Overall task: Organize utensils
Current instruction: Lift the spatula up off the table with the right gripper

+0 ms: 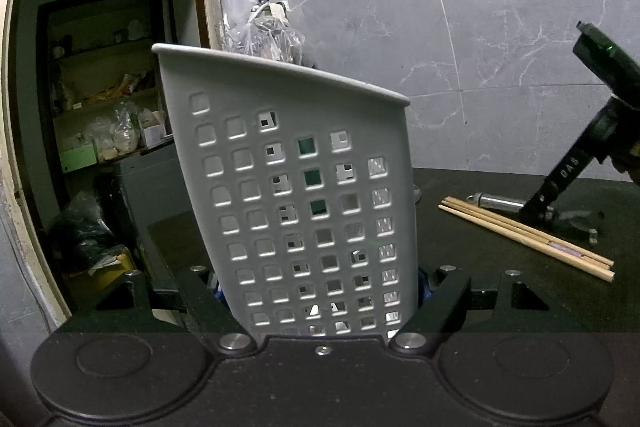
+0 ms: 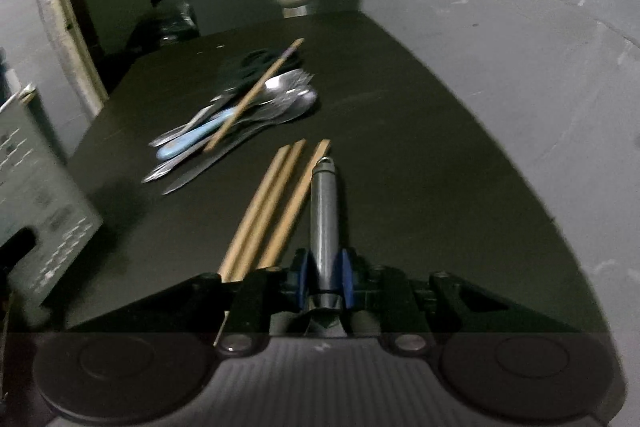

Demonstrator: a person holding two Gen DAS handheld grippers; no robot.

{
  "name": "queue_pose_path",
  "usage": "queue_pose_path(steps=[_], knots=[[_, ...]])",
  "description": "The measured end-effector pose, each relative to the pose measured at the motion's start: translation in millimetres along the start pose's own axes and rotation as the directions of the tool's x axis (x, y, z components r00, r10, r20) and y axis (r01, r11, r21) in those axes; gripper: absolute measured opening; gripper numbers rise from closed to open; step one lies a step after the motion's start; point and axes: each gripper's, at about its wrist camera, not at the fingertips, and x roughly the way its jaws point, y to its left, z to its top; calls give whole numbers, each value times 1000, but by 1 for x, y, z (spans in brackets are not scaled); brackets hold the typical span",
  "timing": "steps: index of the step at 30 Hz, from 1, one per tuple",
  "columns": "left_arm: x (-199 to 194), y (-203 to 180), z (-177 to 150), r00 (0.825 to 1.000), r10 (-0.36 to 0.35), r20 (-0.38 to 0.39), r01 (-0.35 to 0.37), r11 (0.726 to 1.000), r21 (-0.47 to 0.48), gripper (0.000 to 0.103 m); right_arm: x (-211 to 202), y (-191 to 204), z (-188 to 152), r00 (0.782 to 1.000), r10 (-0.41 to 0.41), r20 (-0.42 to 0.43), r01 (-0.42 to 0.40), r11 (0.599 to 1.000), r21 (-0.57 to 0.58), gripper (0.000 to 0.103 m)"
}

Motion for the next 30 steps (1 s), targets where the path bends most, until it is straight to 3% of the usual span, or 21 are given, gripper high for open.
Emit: queue_pose_path(steps=[11, 15, 22, 30], knots=[[0, 0, -2, 1000, -2, 3, 2, 1000, -1, 79, -9, 45, -13, 994, 95, -47, -98, 993, -59, 20], [0, 1, -2, 1000, -1, 4, 1, 1000, 0, 79, -9, 56, -15, 997, 68, -47, -73, 991, -113, 21], [-1, 0, -3, 1000, -1, 4, 1, 1000, 1, 79, 2, 56, -3, 997, 57, -52, -64, 988, -142, 34], [-1, 0, -3, 1000, -1, 4, 1, 1000, 1, 79, 18, 50, 15, 996, 57, -66, -66, 989, -130, 36]])
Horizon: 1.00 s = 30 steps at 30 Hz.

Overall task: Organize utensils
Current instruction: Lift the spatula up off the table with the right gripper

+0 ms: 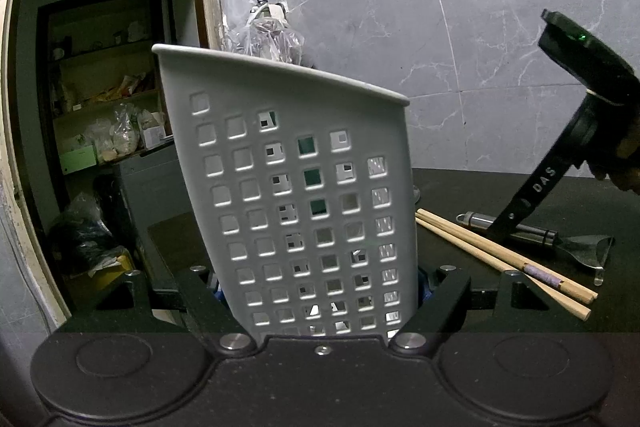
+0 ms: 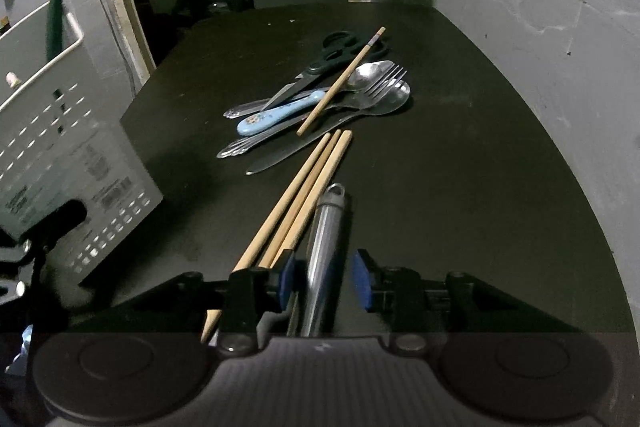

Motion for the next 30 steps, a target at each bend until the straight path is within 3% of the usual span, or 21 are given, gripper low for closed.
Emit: queue_pose_path(steps=[6, 8, 13, 22, 27, 30], knots=[[0, 0, 0, 1000, 0, 0, 0, 1000, -1, 79, 6, 2, 5, 1000, -21, 2, 21, 1000, -8, 35], [0, 0, 0, 1000, 0, 1, 0, 1000, 0, 79, 6, 5, 5, 999, -35, 2, 35, 999, -21, 24], [0, 0, 0, 1000, -1, 0, 1, 1000, 0, 79, 3, 2, 6, 1000, -15, 1, 15, 999, 28, 19], [0, -1, 0, 1000, 0, 0, 0, 1000, 1, 79, -39, 4, 5, 984, 12, 179, -19, 999, 32, 20], [0, 0, 0, 1000, 0, 1, 0, 1000, 0, 79, -59, 12, 1, 958, 5, 287, -5, 1000, -3, 20], [0, -1, 0, 1000, 1, 0, -1, 1000, 1, 79, -71, 19, -4, 931, -11, 365, 22, 999, -26, 20]])
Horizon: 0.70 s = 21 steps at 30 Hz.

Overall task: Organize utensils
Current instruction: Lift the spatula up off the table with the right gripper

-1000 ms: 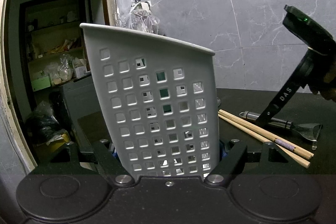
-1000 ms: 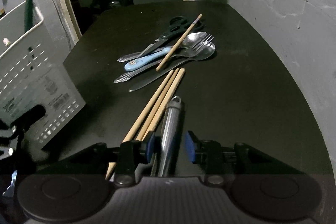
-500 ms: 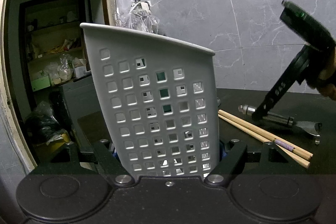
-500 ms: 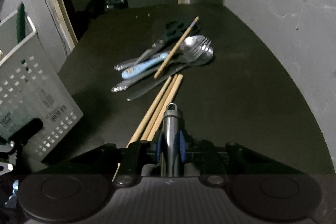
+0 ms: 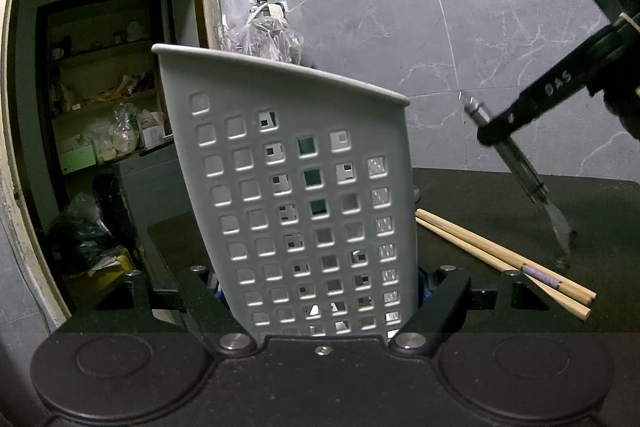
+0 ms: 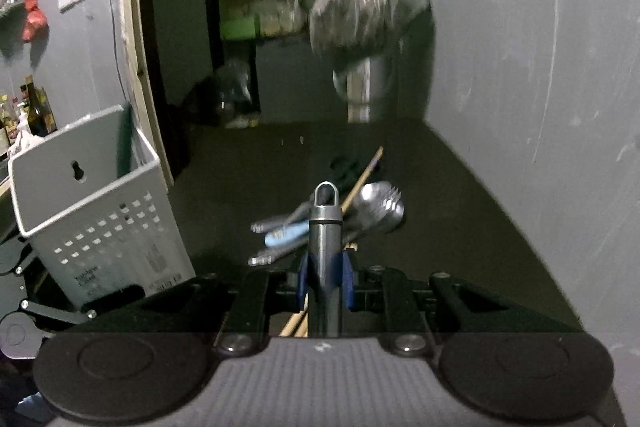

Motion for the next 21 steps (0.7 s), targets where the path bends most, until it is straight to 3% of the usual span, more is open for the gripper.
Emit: queue_pose_path(steps=[8, 21], knots=[[0, 0, 0, 1000, -1, 0, 1, 1000, 0, 79, -16, 9, -2, 989, -36, 146, 41, 998, -37, 20], [0, 0, 0, 1000, -1, 0, 1, 1000, 0, 79, -21, 11, -1, 985, -36, 167, 45, 998, -45, 20]])
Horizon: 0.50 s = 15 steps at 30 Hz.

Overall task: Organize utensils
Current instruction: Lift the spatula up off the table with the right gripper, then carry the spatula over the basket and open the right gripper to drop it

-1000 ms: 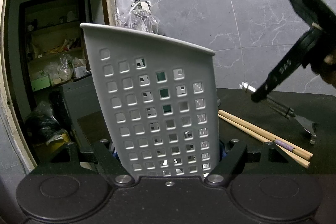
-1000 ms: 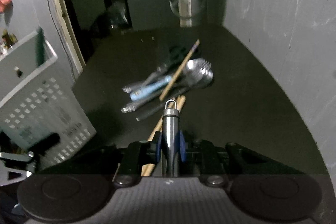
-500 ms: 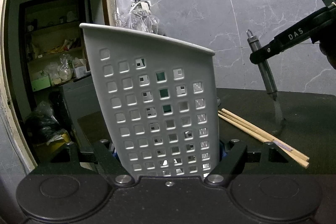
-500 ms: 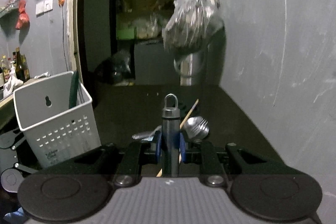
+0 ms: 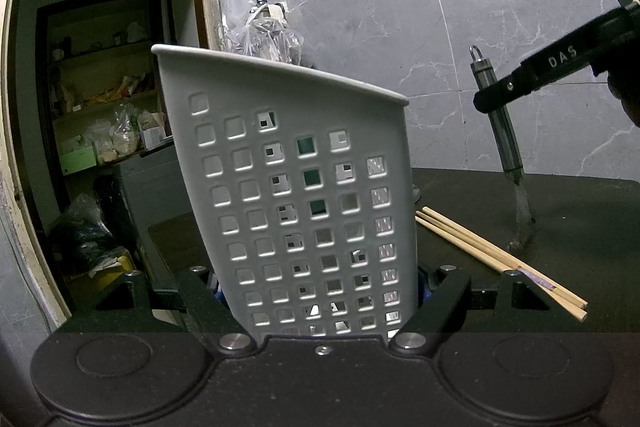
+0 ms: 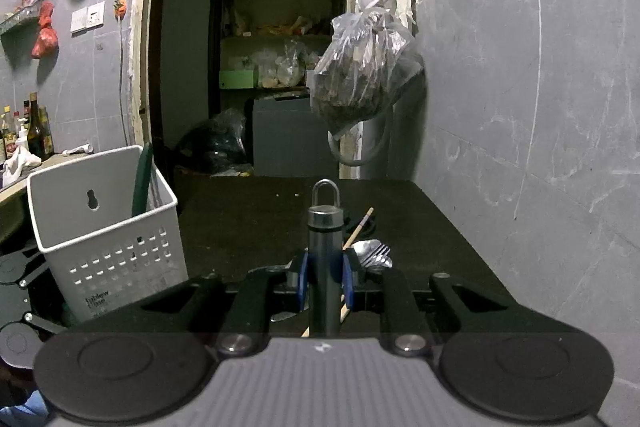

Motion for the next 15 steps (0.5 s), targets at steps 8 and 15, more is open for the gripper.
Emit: queue_pose_path(steps=[8, 15], knots=[[0, 0, 0, 1000, 0, 1, 0, 1000, 0, 79, -15, 11, 12, 998, 16, 61, -15, 999, -29, 20], [0, 0, 0, 1000, 1, 0, -1, 1000, 2, 79, -28, 30, 48, 979, 91, 185, -74, 993, -97, 20]])
